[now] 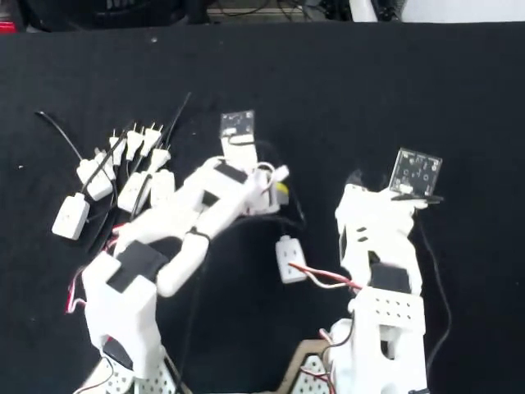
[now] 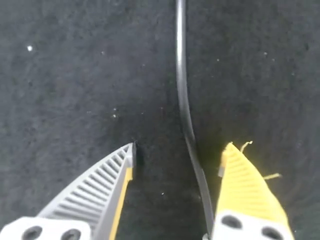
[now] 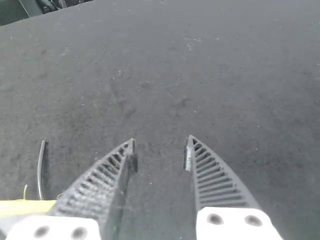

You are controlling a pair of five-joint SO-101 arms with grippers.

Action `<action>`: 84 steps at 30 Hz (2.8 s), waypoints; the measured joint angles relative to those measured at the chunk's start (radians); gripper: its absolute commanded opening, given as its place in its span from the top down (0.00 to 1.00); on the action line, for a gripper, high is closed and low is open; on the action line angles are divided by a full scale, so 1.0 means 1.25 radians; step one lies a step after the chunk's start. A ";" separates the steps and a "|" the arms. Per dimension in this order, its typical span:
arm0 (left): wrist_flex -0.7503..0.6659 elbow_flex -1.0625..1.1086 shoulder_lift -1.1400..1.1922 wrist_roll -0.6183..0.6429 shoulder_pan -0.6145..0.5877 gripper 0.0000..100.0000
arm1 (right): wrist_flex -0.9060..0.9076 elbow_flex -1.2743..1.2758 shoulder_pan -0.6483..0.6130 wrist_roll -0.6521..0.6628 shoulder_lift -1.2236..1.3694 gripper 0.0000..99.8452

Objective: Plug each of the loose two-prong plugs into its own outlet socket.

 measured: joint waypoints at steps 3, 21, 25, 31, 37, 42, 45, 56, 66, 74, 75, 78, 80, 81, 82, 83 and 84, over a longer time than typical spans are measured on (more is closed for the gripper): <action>0.096 -0.053 0.011 0.004 -0.011 0.98 | 0.000 0.000 0.000 0.000 0.000 0.84; 0.339 -0.065 -0.010 -0.079 -0.153 0.74 | 0.000 0.000 0.000 0.000 0.000 0.84; 0.346 -0.060 -0.047 -0.104 -0.166 0.76 | 0.000 0.000 0.000 0.000 0.000 0.84; 0.489 -0.059 -0.199 -0.319 -0.164 0.81 | 0.000 0.000 0.000 0.000 0.000 0.84; 0.574 0.075 -0.260 -0.716 -0.164 0.83 | 0.000 0.000 0.000 0.000 0.000 0.84; 0.502 0.237 -0.260 -0.832 -0.123 0.83 | 0.000 0.000 0.000 0.000 0.000 0.84; 0.408 0.280 -0.260 -0.787 -0.069 0.83 | 0.000 0.000 0.000 0.000 0.000 0.84; 0.252 0.277 -0.264 -0.469 0.114 0.83 | 0.000 0.000 0.000 0.000 0.000 0.84; 0.243 0.237 -0.263 -0.393 0.080 0.83 | 0.000 0.000 0.000 0.000 0.000 0.84; 0.287 0.212 -0.263 -0.399 -0.023 0.83 | 0.000 0.000 0.000 0.000 0.000 0.84; 0.287 0.212 -0.263 -0.399 -0.029 0.83 | 0.000 0.000 0.000 0.000 0.000 0.84; 0.291 0.211 -0.263 -0.399 -0.015 0.83 | 0.000 0.000 0.000 0.000 0.000 0.84; 0.320 0.211 -0.263 -0.430 0.018 0.83 | 0.000 0.000 0.000 0.000 0.000 0.84; 0.342 0.211 -0.263 -0.453 0.044 0.83 | 0.000 0.000 0.000 0.000 0.000 0.84; 0.361 0.211 -0.263 -0.474 0.070 0.83 | 0.000 0.000 0.000 0.000 0.000 0.84; 0.368 0.211 -0.263 -0.486 0.097 0.83 | 0.000 0.000 0.000 0.000 0.000 0.84; 0.366 0.211 -0.263 -0.490 0.119 0.83 | 0.000 0.000 0.002 0.000 0.000 0.84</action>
